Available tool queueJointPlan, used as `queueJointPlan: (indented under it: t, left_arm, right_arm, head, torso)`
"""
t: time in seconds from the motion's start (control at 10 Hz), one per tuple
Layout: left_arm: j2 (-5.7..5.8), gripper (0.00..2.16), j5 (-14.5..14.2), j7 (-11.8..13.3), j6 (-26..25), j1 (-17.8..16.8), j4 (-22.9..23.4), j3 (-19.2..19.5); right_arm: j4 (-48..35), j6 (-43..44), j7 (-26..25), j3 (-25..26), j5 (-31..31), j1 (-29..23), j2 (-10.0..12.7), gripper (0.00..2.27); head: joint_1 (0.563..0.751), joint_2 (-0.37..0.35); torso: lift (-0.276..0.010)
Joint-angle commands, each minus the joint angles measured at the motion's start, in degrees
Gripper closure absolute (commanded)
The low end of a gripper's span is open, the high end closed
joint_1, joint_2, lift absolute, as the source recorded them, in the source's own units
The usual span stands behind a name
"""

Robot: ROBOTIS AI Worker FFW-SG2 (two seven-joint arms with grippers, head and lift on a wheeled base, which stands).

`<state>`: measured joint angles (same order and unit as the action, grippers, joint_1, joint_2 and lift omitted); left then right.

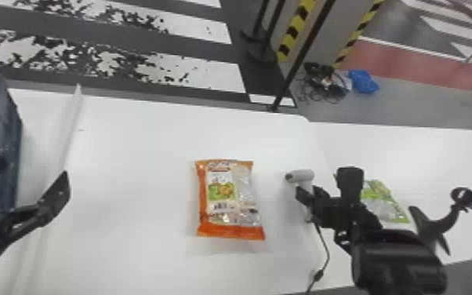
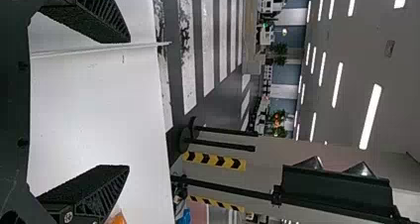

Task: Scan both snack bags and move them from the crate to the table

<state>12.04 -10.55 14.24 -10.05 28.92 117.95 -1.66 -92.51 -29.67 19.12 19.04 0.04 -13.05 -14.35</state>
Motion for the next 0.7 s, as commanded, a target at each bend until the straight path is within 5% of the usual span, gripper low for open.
queueJointPlan:
  t: [0.0,0.1,0.4,0.6]
  left_arm:
    - [0.0,0.09,0.0,0.1,-0.1,0.1,0.3,-0.1]
    - [0.0,0.09,0.0,0.0,-0.1,0.2,0.3,-0.2]
    - [-0.09,0.09,0.1,0.0,-0.3,0.2,0.6,-0.2]
    - [-0.09,0.09,0.1,0.0,-0.5,0.1,0.5,-0.2]
  right_arm:
    - [-0.3,1.2,-0.2,0.2,-0.8,-0.8,0.1,0.47]
    - [-0.9,1.1,-0.5,0.3,-1.0,-1.2,0.1,0.0]
    - [-9.6,-0.5,0.2,3.2,-7.3,-6.3,0.5,0.07]
    - [-13.0,-8.6,8.0,6.0,-14.0,-7.1,1.3,0.12]
  head:
    - [0.695,-0.347]
    - [0.695,-0.348]
    - [0.695,-0.35]
    - [0.695,-0.335]
  torso:
    - [-0.088]
    - [-0.088]
    - [-0.088]
    - [-0.088]
